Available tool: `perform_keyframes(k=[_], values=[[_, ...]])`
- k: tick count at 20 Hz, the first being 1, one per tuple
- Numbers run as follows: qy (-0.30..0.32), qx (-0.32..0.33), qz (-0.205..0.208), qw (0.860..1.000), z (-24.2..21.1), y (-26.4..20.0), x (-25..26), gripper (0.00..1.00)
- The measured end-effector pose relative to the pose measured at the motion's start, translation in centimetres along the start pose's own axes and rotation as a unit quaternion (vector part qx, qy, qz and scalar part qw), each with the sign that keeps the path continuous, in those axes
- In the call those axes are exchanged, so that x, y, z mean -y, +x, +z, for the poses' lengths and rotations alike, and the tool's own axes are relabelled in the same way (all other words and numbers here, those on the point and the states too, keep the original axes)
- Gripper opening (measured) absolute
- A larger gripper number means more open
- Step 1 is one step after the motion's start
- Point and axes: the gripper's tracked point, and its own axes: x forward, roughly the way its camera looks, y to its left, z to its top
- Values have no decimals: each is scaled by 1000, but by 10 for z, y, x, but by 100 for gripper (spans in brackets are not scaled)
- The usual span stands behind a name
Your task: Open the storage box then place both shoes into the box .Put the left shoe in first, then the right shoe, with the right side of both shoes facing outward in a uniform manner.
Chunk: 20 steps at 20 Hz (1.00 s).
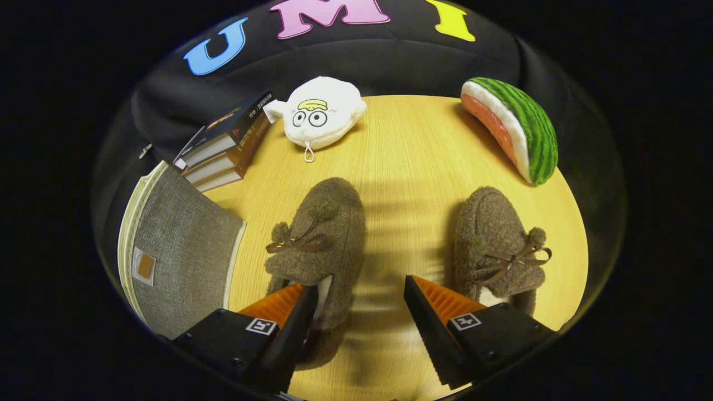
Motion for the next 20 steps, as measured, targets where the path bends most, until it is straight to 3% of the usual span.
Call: perform_keyframes(k=[2,5,6,9,10,11,18,20], values=[[-4,-2,9,1000,4,6,-4,84],[12,-30,32,999,-2,12,-16,42],[13,-40,31,999,-5,11,-16,41],[34,-52,27,998,-5,15,-13,20],[45,-52,25,997,-3,14,-11,19],[49,-54,23,997,-2,14,-12,9],[-1,-31,24,999,10,-8,-20,6],[14,-20,34,999,13,-23,-33,5]])
